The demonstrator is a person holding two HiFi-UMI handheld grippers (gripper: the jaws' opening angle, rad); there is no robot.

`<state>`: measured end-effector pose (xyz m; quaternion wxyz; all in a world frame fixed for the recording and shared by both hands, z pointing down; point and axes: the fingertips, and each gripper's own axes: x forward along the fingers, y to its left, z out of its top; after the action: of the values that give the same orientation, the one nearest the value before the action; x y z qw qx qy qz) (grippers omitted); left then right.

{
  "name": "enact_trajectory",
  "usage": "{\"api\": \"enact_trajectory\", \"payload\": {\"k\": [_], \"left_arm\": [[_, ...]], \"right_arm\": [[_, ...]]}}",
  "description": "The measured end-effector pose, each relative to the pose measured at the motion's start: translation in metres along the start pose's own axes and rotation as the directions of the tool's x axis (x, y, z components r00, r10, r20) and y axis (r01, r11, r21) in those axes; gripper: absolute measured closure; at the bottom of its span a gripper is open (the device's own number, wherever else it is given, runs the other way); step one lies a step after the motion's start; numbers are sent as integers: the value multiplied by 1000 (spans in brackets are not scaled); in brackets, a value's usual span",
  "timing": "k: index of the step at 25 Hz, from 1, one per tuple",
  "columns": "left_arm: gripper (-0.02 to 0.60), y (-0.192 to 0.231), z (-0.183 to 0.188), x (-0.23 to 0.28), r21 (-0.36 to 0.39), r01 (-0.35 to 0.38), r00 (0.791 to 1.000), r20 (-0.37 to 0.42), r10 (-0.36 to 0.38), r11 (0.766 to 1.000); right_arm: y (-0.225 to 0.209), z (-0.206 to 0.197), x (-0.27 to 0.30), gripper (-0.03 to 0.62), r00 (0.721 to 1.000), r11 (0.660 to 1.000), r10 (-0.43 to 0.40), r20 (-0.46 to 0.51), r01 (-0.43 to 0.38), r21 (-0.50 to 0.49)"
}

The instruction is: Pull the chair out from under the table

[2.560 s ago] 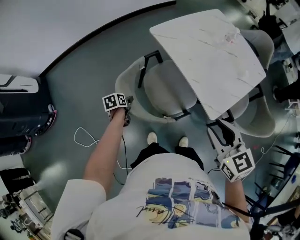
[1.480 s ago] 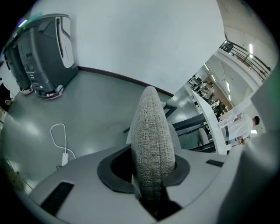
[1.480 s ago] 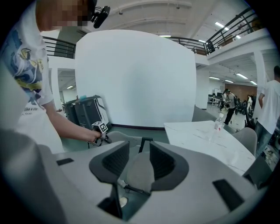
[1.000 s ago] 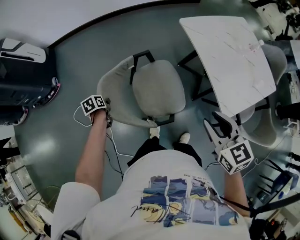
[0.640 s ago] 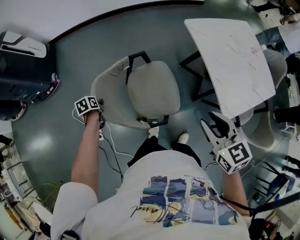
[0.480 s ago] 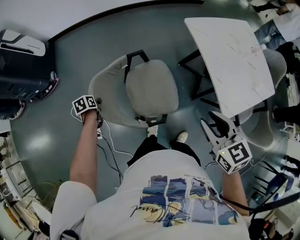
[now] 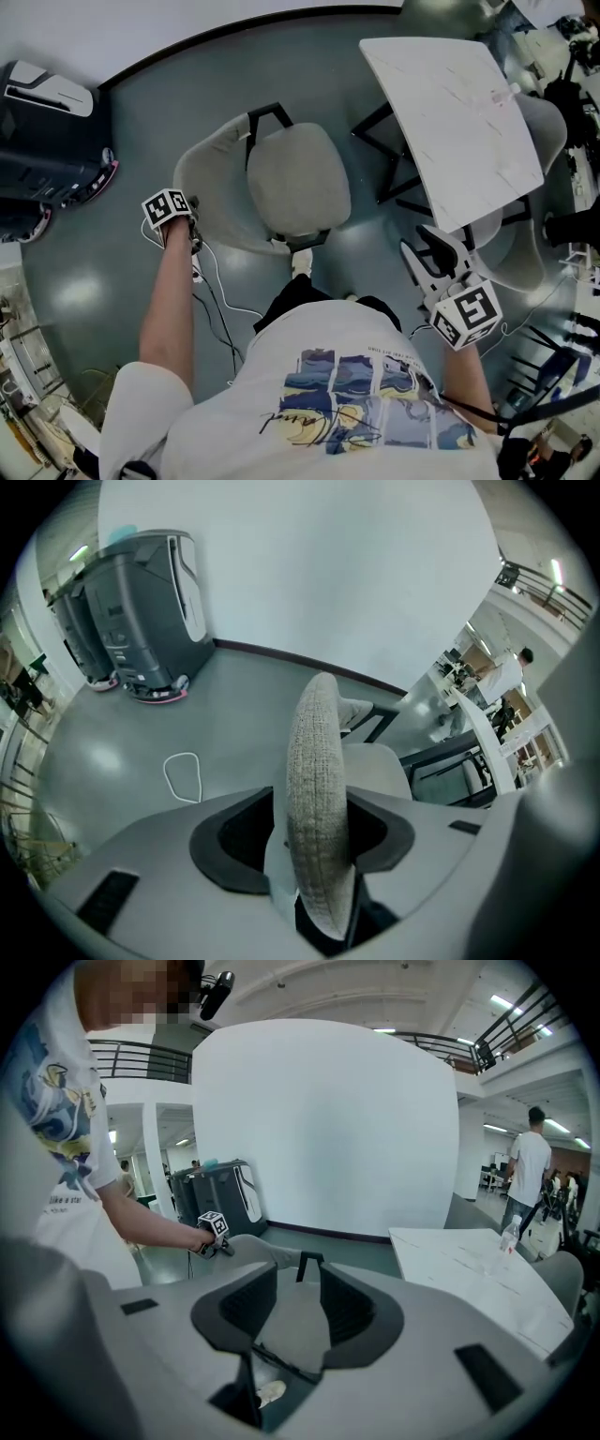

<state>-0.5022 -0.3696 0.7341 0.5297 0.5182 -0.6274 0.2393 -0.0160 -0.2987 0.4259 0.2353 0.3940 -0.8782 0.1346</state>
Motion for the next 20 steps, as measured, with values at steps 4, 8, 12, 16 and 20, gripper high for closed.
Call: {"api": "enact_trajectory", "payload": {"k": [4, 8, 12, 16, 20], "left_arm": [[394, 2, -6, -37, -20, -54, 994, 99, 55, 998], [394, -19, -15, -94, -22, -26, 966, 258, 31, 999], [397, -77, -50, -161, 59, 85, 911, 401, -102, 995], [498, -144, -109, -229, 176, 139, 850, 484, -208, 975], [572, -200, -177, -297, 261, 191, 794, 527, -305, 946]], "right_arm": [[-5, -4, -30, 461, 999, 1000, 1, 39, -1, -10], [-11, -18, -64, 461, 997, 999, 22, 70, -21, -25], [-14, -41, -100, 461, 992, 997, 72, 102, -67, -49], [-10, -68, -139, 462, 982, 988, 146, 123, -138, -75], [1, -89, -176, 490, 965, 974, 215, 149, -200, -109]]}}
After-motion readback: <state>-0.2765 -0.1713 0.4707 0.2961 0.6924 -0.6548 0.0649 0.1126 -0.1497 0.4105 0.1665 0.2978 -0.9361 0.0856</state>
